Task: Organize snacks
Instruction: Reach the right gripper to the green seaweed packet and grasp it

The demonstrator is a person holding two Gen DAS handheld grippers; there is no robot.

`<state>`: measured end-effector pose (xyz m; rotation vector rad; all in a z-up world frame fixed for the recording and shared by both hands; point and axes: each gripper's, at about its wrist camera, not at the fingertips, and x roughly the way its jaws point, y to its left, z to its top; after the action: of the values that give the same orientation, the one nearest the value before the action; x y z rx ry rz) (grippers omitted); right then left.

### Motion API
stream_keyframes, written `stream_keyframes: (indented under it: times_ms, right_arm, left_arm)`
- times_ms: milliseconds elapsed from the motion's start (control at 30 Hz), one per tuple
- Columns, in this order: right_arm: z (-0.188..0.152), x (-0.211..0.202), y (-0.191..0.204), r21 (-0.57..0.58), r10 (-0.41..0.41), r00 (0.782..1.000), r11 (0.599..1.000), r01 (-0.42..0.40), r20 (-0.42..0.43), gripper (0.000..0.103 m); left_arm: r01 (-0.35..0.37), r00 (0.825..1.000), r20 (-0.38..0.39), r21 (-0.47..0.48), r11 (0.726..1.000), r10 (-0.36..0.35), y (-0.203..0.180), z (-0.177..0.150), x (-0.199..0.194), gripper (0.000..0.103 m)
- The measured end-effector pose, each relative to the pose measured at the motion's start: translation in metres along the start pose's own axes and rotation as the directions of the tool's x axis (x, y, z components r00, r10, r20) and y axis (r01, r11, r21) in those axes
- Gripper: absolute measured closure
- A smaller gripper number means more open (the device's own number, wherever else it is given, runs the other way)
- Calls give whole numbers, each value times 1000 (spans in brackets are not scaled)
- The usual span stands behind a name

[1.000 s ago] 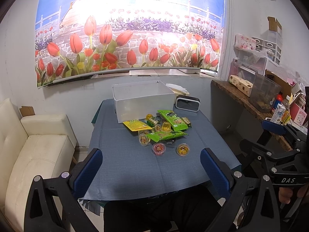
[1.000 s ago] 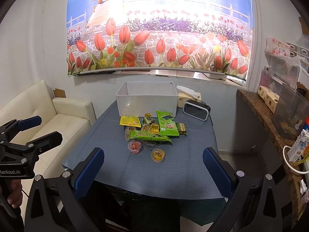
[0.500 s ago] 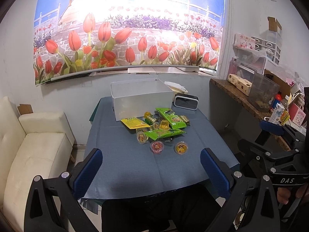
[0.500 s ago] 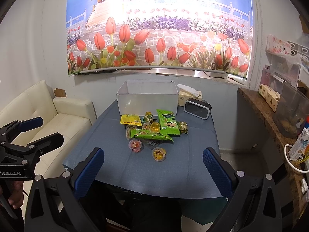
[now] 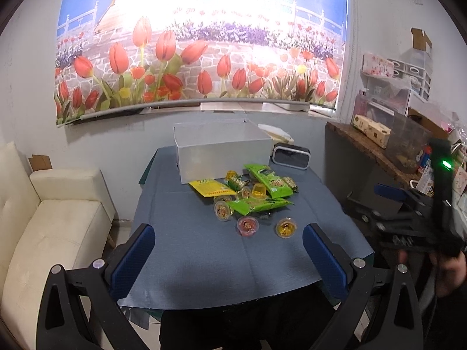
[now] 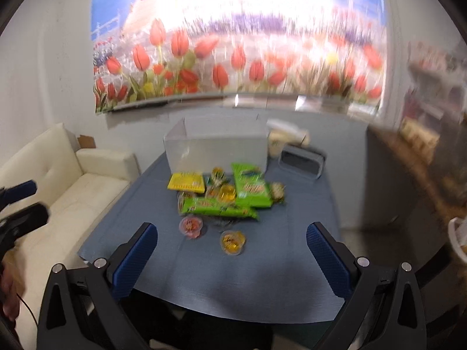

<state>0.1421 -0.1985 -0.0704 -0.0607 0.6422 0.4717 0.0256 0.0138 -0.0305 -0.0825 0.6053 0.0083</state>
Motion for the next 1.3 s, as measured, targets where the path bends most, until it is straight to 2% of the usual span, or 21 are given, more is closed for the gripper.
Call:
stream_keyframes:
  times_ms: [67, 167, 267, 433, 533, 633, 733, 833, 933, 1000, 1133, 1200, 1300]
  right_arm:
    - [3, 18, -6, -12, 46, 999, 999, -46, 3, 0]
    - [13, 64, -9, -76, 0, 997, 997, -6, -80, 0]
    - [26, 110, -19, -59, 29, 992, 998, -36, -125, 0]
    - [48, 192, -39, -33, 53, 975, 998, -61, -218, 0]
    - [59, 232, -52, -26, 53, 963, 998, -62, -264, 10]
    - [63, 270, -63, 2, 67, 937, 997, -71, -343, 33]
    - [61, 288, -70, 18, 68, 931, 998, -66, -358, 34]
    - [57, 298, -77, 91, 119, 923, 992, -91, -365, 33]
    - [57, 300, -75, 105, 127, 923, 990, -95, -363, 29]
    - [60, 303, -71, 84, 108, 923, 993, -83, -368, 23]
    - [59, 314, -53, -58, -24, 919, 998, 1, -394, 23]
    - [58, 316, -52, -65, -17, 917, 998, -10, -398, 28]
    - [59, 312, -52, -66, -20, 921, 998, -7, -390, 31]
  left_arm:
    - [35, 999, -16, 11, 999, -35, -2, -1, 6, 0]
    - [82, 995, -54, 34, 996, -80, -7, -2, 18, 0]
    - [86, 994, -74, 58, 995, -82, -12, -3, 30, 0]
    - [145, 982, -130, 34, 989, -140, -3, -1, 58, 0]
    - [171, 975, -144, 14, 985, -167, 7, 0, 73, 0]
    - [193, 967, -164, -39, 980, -197, 21, 1, 90, 0]
    - [193, 962, -182, -65, 979, -202, 31, 1, 107, 0]
    - [198, 959, -191, -65, 978, -207, 34, 2, 120, 0]
    - [206, 956, -200, -72, 976, -216, 35, 1, 128, 0]
    - [212, 954, -203, -71, 975, -222, 34, 0, 131, 0]
    - [215, 950, -216, -68, 974, -225, 30, -2, 138, 0]
    - [215, 950, -218, -63, 975, -224, 30, -2, 139, 0]
    - [209, 951, -222, -56, 976, -216, 31, -2, 141, 0]
